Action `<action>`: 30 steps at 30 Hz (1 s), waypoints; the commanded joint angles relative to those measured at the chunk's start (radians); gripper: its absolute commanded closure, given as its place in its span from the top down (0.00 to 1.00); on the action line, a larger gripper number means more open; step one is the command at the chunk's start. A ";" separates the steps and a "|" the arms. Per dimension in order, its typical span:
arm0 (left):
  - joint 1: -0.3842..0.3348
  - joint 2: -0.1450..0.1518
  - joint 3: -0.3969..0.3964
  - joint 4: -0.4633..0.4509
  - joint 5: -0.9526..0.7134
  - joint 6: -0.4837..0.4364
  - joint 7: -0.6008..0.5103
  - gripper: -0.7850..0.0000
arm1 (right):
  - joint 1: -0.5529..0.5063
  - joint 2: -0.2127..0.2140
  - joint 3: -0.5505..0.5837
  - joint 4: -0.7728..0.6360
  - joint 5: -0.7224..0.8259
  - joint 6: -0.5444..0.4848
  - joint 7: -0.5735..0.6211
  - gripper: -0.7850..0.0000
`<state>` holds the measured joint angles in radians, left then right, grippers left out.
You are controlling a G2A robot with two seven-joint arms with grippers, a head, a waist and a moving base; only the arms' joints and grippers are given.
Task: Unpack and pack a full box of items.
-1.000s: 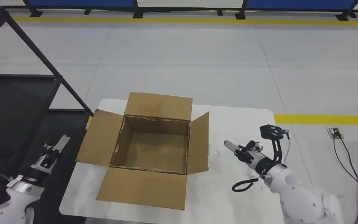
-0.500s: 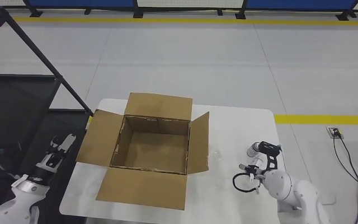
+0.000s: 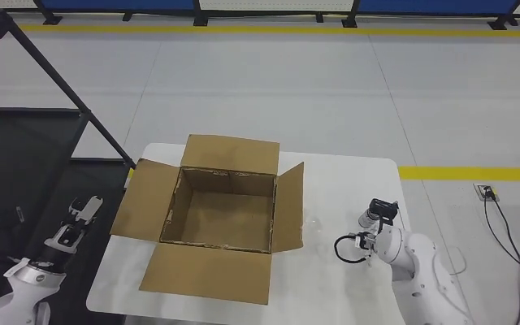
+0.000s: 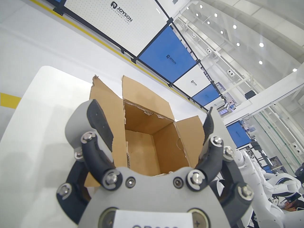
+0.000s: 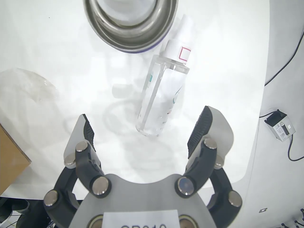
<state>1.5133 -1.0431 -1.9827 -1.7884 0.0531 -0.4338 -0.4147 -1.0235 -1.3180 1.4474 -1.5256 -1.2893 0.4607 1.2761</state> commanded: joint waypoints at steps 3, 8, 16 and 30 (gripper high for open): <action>-0.004 0.001 0.001 -0.002 0.008 -0.001 0.003 1.00 | 0.002 -0.001 -0.001 0.026 0.000 0.010 -0.019 0.98; -0.006 0.001 0.003 -0.003 0.011 -0.007 0.003 1.00 | -0.003 -0.002 0.000 0.035 -0.001 0.018 -0.039 0.73; -0.003 0.002 0.000 -0.004 0.012 -0.013 0.007 1.00 | -0.014 -0.004 0.001 0.035 0.001 0.026 -0.065 0.49; 0.018 0.001 -0.017 -0.016 0.001 -0.023 0.023 1.00 | 0.015 -0.010 -0.014 0.093 0.001 0.041 -0.076 0.15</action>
<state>1.5302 -1.0423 -1.9988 -1.8036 0.0550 -0.4557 -0.3930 -1.0092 -1.3275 1.4321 -1.4330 -1.2902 0.4992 1.2051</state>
